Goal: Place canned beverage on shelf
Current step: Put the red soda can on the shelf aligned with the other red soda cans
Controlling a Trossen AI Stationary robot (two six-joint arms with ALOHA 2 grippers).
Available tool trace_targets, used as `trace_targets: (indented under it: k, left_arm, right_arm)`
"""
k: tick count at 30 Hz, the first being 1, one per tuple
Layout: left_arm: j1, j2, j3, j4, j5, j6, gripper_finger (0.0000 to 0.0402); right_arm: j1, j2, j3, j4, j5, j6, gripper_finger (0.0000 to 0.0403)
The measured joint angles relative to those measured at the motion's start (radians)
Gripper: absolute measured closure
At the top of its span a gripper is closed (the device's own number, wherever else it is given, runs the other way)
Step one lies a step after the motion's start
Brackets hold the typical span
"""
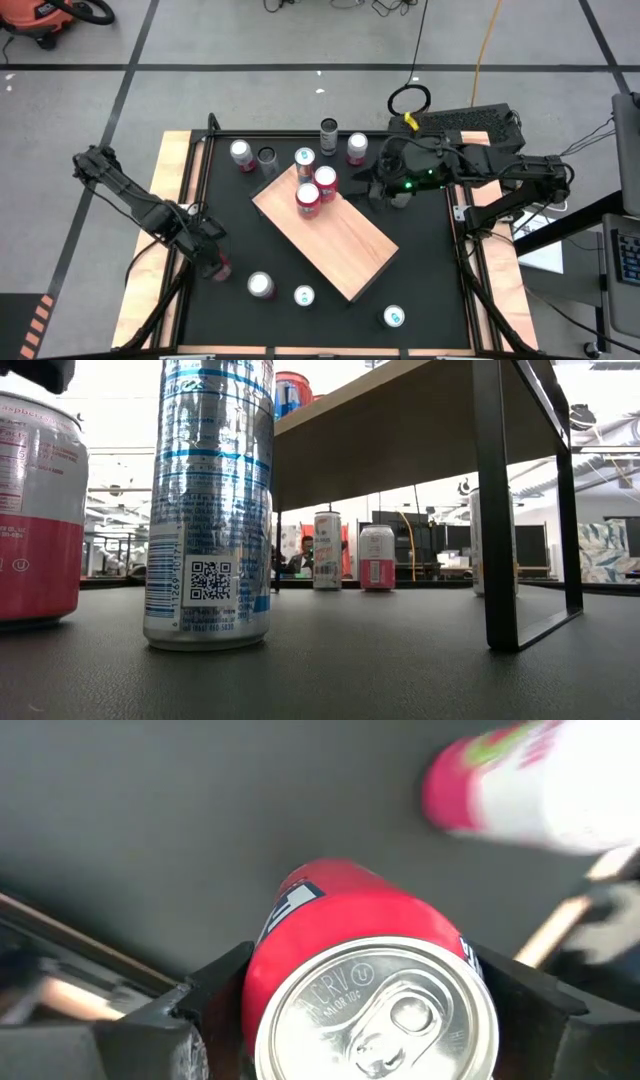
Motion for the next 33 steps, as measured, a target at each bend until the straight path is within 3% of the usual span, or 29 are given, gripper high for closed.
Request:
trace_targets:
  k: [5,17,23,29,33]
  left_arm:
    - [0.044,-0.004,0.099,-0.012,-0.017,-0.078,0.0115]
    - [0.147,-0.008,0.372,0.007,-0.218,-0.096,0.0115]
    - [0.206,-0.007,0.41,0.192,-0.262,-0.061,0.0115]
    - [0.247,0.018,0.41,0.362,-0.263,-0.012,0.0116]
    - [0.266,0.047,0.41,0.455,-0.264,0.026,0.0116]
  right_arm:
    - [0.029,0.045,0.0,0.109,0.004,-0.03,0.0062]
    - [0.122,0.132,0.0,0.227,0.101,-0.123,0.0062]
    - [0.16,0.167,0.0,0.311,0.179,-0.257,0.0046]
    - [0.16,0.192,0.0,0.37,0.182,-0.257,0.0007]
    - [0.16,0.2,0.0,0.384,0.161,-0.277,0.0007]
